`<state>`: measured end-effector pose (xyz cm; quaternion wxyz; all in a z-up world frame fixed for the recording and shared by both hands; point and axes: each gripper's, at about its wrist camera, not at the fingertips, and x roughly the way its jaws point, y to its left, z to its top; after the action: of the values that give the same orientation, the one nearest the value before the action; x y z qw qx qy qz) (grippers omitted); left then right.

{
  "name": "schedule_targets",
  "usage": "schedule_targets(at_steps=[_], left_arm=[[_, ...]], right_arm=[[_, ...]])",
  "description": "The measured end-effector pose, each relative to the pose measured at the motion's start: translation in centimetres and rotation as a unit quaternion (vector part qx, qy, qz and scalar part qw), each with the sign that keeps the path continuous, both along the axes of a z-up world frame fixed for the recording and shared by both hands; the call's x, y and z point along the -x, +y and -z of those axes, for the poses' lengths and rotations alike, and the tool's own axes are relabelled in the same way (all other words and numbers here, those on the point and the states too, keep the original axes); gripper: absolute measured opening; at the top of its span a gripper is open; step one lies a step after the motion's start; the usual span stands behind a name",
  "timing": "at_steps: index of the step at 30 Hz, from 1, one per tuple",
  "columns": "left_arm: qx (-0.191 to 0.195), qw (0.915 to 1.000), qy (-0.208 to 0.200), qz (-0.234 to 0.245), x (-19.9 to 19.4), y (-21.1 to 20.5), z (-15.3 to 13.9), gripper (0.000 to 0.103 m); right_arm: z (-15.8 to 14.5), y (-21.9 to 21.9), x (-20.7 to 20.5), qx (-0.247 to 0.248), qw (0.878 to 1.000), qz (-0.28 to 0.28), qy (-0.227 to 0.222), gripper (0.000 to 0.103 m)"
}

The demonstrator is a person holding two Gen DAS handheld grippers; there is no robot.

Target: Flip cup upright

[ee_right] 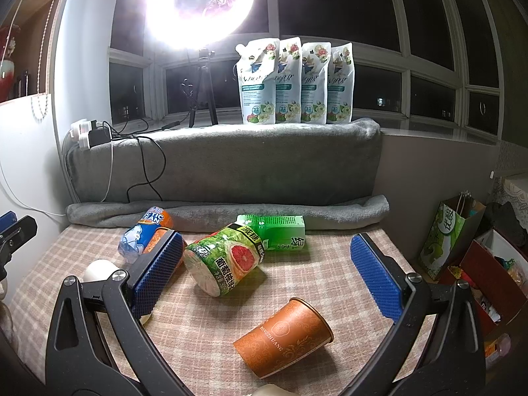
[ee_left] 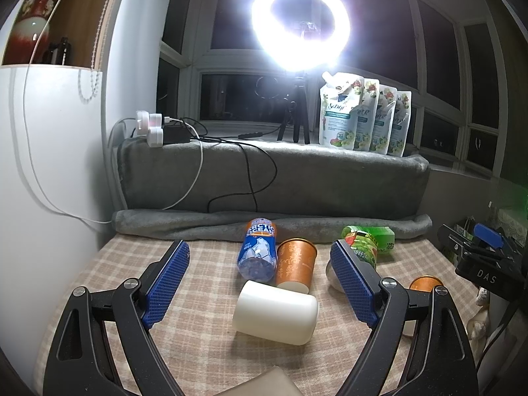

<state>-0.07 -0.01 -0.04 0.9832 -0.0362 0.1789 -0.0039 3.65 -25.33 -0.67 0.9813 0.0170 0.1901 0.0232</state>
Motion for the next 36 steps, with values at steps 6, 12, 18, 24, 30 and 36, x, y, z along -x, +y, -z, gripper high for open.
schedule_targets(at_steps=[6,12,18,24,30,36], left_arm=[[-0.003,1.0,0.0,0.005,-0.1,-0.4,-0.2,0.087],[-0.003,0.9999,0.002,0.01,-0.5,-0.5,-0.1,0.087],[-0.006,0.9997,0.008,0.022,-1.0,-1.0,0.1,0.087],[-0.015,0.9987,0.02,0.044,-2.1,-2.2,0.2,0.087],[-0.074,0.9895,0.047,0.115,-4.2,-5.4,0.3,0.087],[-0.133,0.9663,0.091,0.201,-8.4,-9.9,0.5,0.087]], right_arm=[[0.0,0.0,0.0,0.001,1.0,0.001,0.0,0.103],[0.0,0.1,-0.1,0.001,1.0,0.001,0.0,0.103],[0.1,-0.7,-0.2,-0.001,1.0,0.001,0.002,0.103],[0.4,-1.6,-0.5,-0.004,1.0,0.004,0.004,0.103],[1.1,-4.0,-0.8,-0.02,1.0,0.019,0.009,0.103],[2.5,-7.0,-1.2,-0.033,0.998,0.038,0.022,0.103]])
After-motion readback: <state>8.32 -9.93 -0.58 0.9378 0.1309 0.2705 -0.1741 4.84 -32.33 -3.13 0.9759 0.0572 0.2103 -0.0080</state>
